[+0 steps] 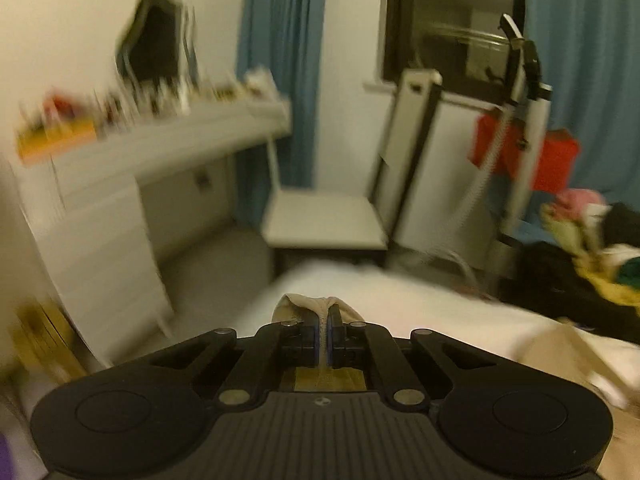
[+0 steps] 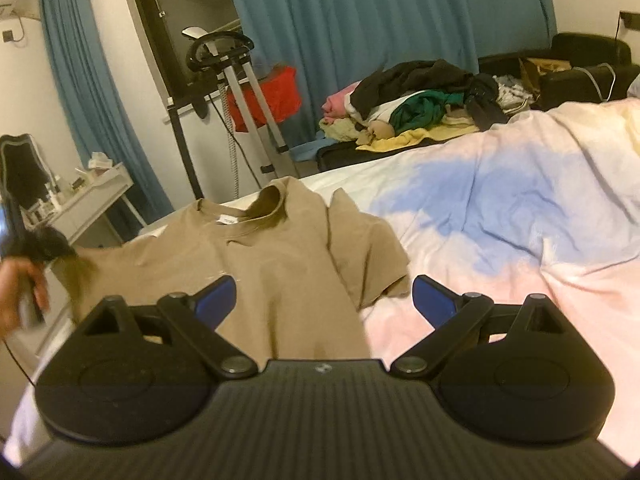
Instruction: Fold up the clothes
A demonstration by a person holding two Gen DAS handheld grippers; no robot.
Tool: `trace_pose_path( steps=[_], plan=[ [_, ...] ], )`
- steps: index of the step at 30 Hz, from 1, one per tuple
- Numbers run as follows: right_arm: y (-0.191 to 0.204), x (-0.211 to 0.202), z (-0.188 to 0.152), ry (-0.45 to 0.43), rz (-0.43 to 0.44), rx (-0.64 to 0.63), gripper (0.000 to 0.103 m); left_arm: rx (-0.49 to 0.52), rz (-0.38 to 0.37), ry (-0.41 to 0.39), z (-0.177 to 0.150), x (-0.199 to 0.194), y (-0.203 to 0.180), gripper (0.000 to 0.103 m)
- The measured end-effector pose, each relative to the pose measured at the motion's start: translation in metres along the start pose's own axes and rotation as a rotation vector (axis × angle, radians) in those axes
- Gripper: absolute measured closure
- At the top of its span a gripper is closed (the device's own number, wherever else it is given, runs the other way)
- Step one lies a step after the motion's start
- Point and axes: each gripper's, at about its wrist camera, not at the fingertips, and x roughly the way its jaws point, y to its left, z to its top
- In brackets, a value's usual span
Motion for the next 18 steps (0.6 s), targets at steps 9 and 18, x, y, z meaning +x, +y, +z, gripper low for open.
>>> trace_pose_path(
  steps=[9,18],
  plan=[
    [-0.020,0.002,-0.002,0.053,-0.023,0.049,0.007,-0.021,-0.151,0.092,-0.017,0.004,0.029,0.063],
    [-0.017,-0.039,-0.002,-0.021,0.005,0.021,0.007,-0.039,-0.485,0.389,-0.107,-0.158,0.096,0.044]
  ],
)
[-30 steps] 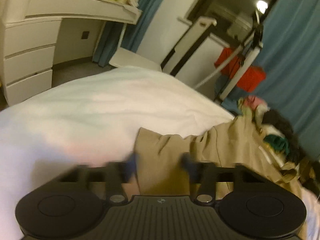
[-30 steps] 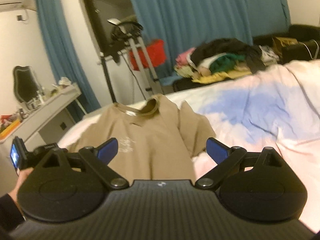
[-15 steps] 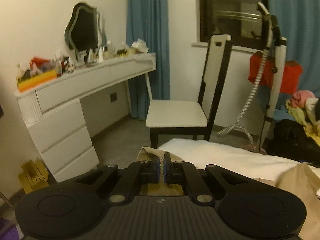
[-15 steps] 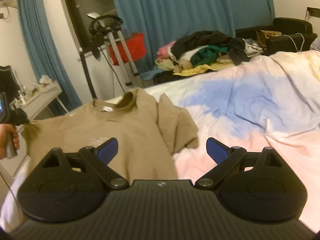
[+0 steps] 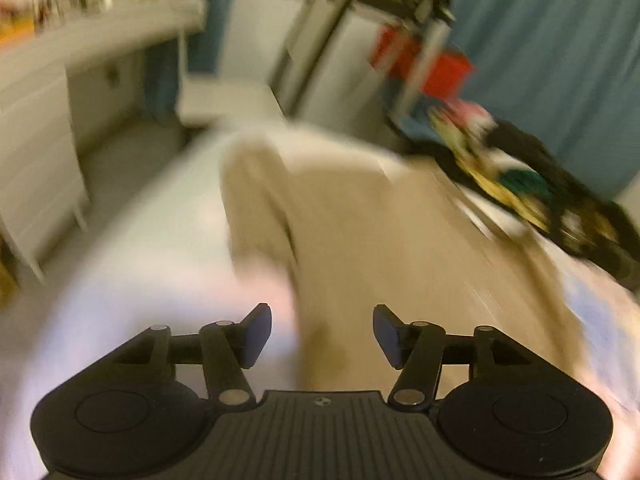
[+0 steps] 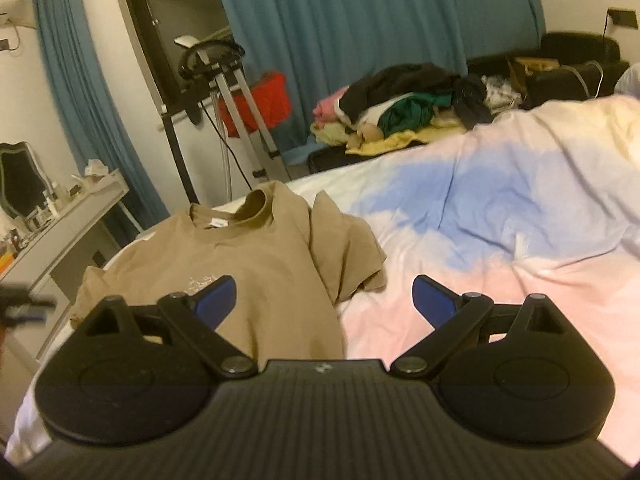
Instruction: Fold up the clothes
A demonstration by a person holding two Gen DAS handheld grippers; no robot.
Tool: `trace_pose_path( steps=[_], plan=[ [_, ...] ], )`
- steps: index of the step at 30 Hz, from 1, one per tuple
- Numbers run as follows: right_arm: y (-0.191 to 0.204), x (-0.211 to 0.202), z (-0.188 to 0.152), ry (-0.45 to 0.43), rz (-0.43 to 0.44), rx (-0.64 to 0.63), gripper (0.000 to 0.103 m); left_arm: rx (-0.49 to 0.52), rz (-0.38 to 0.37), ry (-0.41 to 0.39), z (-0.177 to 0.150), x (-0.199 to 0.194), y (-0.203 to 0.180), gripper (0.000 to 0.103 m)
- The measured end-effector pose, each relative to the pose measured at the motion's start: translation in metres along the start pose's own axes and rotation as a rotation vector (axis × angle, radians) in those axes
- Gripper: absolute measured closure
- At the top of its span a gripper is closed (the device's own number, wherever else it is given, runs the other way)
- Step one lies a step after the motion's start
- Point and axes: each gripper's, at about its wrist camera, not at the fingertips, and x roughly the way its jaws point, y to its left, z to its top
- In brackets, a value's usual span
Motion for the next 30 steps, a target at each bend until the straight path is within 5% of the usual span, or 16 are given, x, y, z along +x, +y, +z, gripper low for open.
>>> trace_pose_path(
  steps=[3,6,11,14,16,26,30],
  plan=[
    [0.009,-0.016,-0.004,-0.031,-0.021,-0.027,0.007,-0.032,-0.052,0.136,-0.065,-0.030,0.000,0.044],
    [0.018,-0.022,-0.005,-0.030,-0.049,-0.014,0.007,-0.002,0.011,0.239,-0.117,-0.042,0.000,0.048],
    [0.022,-0.034,-0.008,-0.026,-0.071,0.075,0.007,0.066,0.088,0.297,-0.153,-0.049,-0.002,0.053],
    [0.024,-0.040,-0.020,-0.003,-0.066,0.117,0.007,0.104,0.119,0.312,-0.162,-0.054,-0.003,0.067],
    [0.029,-0.042,-0.031,0.017,-0.056,0.112,0.007,0.125,0.128,0.311,-0.162,-0.058,-0.005,0.099],
    [0.042,-0.045,-0.044,-0.025,-0.008,-0.006,0.007,0.116,0.259,0.263,-0.147,-0.101,0.016,0.101],
    [0.040,-0.048,-0.036,-0.075,0.028,0.000,0.007,0.116,0.245,0.207,-0.149,-0.112,-0.002,0.088]
  ],
)
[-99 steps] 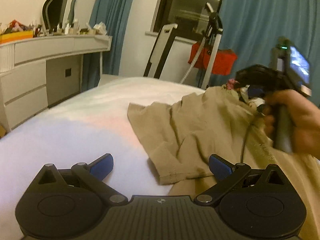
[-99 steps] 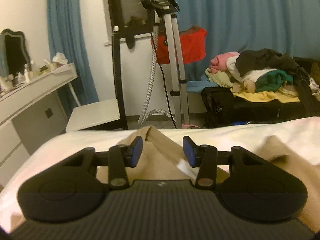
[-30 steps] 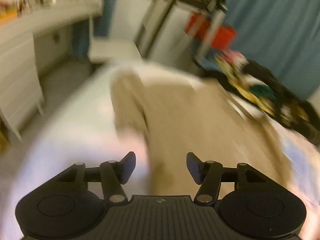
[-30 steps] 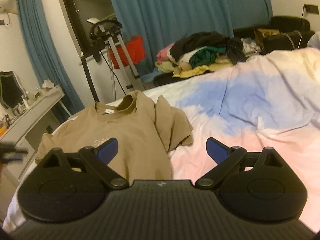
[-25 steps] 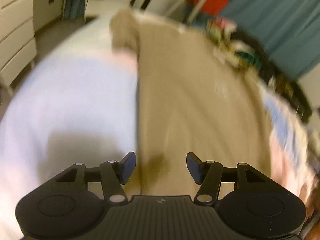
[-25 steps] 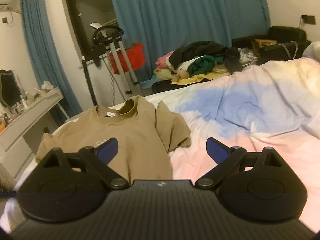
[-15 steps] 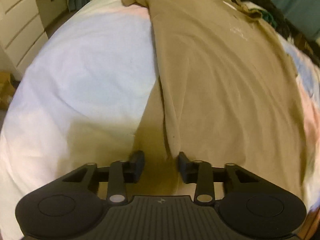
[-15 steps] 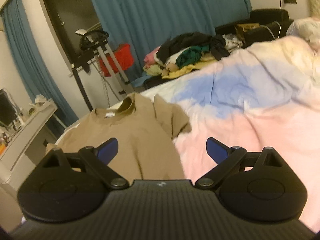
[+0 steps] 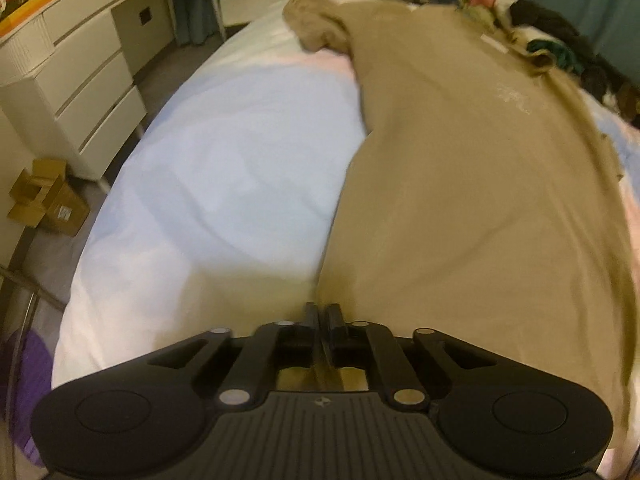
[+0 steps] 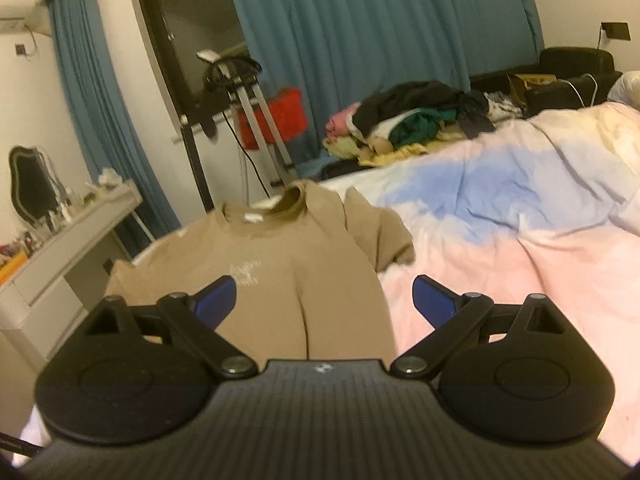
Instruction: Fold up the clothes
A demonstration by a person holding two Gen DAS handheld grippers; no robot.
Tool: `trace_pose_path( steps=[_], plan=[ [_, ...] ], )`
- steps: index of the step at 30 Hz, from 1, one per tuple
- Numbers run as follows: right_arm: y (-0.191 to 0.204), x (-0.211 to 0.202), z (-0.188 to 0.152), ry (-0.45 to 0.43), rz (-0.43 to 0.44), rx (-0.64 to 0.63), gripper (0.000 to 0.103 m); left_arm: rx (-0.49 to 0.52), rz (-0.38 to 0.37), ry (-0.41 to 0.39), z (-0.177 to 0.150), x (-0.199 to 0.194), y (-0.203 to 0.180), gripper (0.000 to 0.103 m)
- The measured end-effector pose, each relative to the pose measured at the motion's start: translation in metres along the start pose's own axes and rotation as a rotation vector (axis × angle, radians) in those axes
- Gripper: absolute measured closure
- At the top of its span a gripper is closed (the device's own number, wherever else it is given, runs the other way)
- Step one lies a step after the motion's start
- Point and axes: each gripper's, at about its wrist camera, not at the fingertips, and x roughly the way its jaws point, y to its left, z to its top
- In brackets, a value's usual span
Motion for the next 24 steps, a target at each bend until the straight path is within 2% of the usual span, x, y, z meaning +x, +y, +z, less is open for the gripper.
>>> trace_pose_path(
  steps=[1,2,4,9,12,17,22,24],
  plan=[
    [0.000,0.000,0.001,-0.007,0.006,-0.004,0.007,-0.002,0.000,-0.023,0.001,-0.004,-0.006,0.077],
    [0.001,0.000,0.001,-0.013,0.011,-0.009,0.007,-0.001,0.000,-0.046,0.000,-0.008,-0.014,0.071],
    [0.003,0.000,0.002,-0.023,0.018,-0.023,0.007,0.028,-0.005,-0.098,-0.011,-0.014,-0.038,0.048],
    [0.008,0.001,0.001,-0.039,0.028,-0.051,0.007,0.110,-0.049,-0.288,-0.011,-0.035,-0.097,0.022],
    [0.007,0.003,0.000,-0.042,0.026,-0.049,0.007,0.146,-0.082,-0.408,-0.009,-0.043,-0.133,0.019],
    [-0.001,0.009,0.000,-0.043,0.028,-0.021,0.007,0.129,-0.133,-0.552,0.001,-0.031,-0.192,0.014],
    [-0.007,0.019,-0.004,-0.046,0.015,-0.032,0.007,0.143,-0.150,-0.589,0.006,-0.001,-0.229,0.013],
    [-0.008,0.025,-0.007,-0.048,0.006,-0.045,0.007,0.160,-0.145,-0.604,0.011,0.023,-0.232,0.012]
  ],
)
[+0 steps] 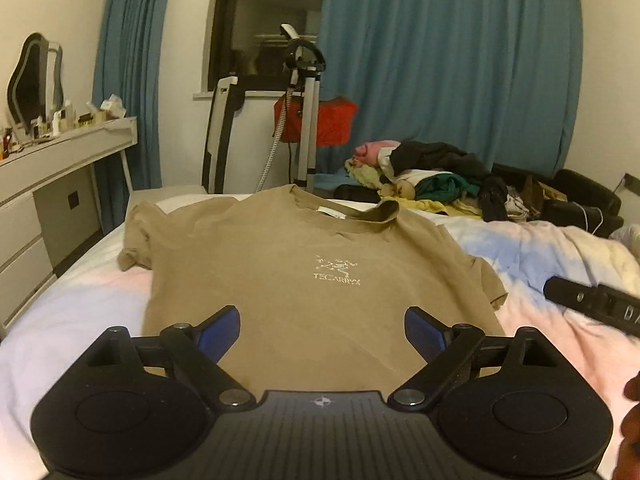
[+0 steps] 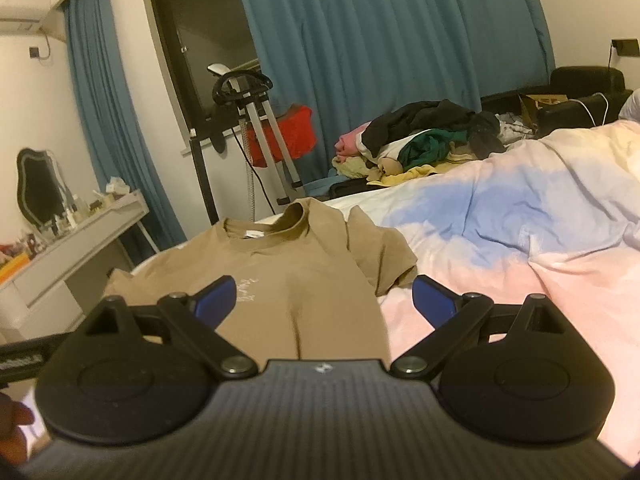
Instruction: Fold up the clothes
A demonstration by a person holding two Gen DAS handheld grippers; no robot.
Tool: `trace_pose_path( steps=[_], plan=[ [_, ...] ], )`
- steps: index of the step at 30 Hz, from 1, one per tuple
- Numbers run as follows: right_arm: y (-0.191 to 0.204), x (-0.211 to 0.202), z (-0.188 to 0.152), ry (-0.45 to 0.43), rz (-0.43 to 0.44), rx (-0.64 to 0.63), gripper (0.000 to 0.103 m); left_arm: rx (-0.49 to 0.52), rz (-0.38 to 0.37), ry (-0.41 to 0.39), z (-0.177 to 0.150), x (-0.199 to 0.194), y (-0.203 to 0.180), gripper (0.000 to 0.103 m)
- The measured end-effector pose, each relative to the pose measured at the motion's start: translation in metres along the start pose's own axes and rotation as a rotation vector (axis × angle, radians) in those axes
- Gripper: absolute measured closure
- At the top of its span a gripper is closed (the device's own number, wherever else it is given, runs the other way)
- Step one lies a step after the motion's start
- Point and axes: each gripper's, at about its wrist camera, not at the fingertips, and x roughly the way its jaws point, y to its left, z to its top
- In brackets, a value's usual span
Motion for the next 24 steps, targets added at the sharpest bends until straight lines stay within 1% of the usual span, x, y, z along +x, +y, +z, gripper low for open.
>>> trace_pose_path(
  steps=[3,5,8,11,13,17,19,20,22,24],
  plan=[
    [-0.002,0.011,-0.005,0.006,-0.014,0.004,0.007,0.038,0.017,-0.037,-0.017,0.018,-0.002,0.010],
    [-0.003,0.018,-0.008,0.008,-0.022,0.006,0.007,0.055,0.004,-0.028,-0.026,0.030,0.002,0.010],
    [-0.006,0.028,-0.009,-0.040,-0.070,0.023,0.007,0.075,-0.034,-0.012,-0.035,0.050,0.007,0.010],
    [-0.018,0.041,-0.004,-0.065,-0.095,0.071,0.007,0.095,-0.044,-0.024,-0.040,0.047,0.009,0.007],
    [-0.030,0.054,0.003,-0.066,-0.109,0.094,0.007,0.100,-0.050,-0.033,-0.044,0.044,0.012,0.006],
    [-0.053,0.085,0.020,-0.051,-0.117,0.097,0.008,0.039,-0.056,-0.010,-0.044,0.054,0.020,0.006],
    [-0.062,0.105,0.031,-0.014,-0.109,0.090,0.014,0.014,-0.045,-0.004,-0.044,0.059,0.023,0.005],
    [-0.066,0.115,0.037,0.008,-0.111,0.085,0.020,0.005,-0.037,0.000,-0.043,0.063,0.024,0.005],
    [-0.071,0.132,0.044,0.023,-0.110,0.074,0.020,-0.014,-0.024,0.007,-0.043,0.069,0.027,0.005],
    [-0.073,0.152,0.047,0.044,-0.108,0.068,0.020,-0.052,-0.028,0.011,-0.042,0.077,0.032,0.004]
  ],
)
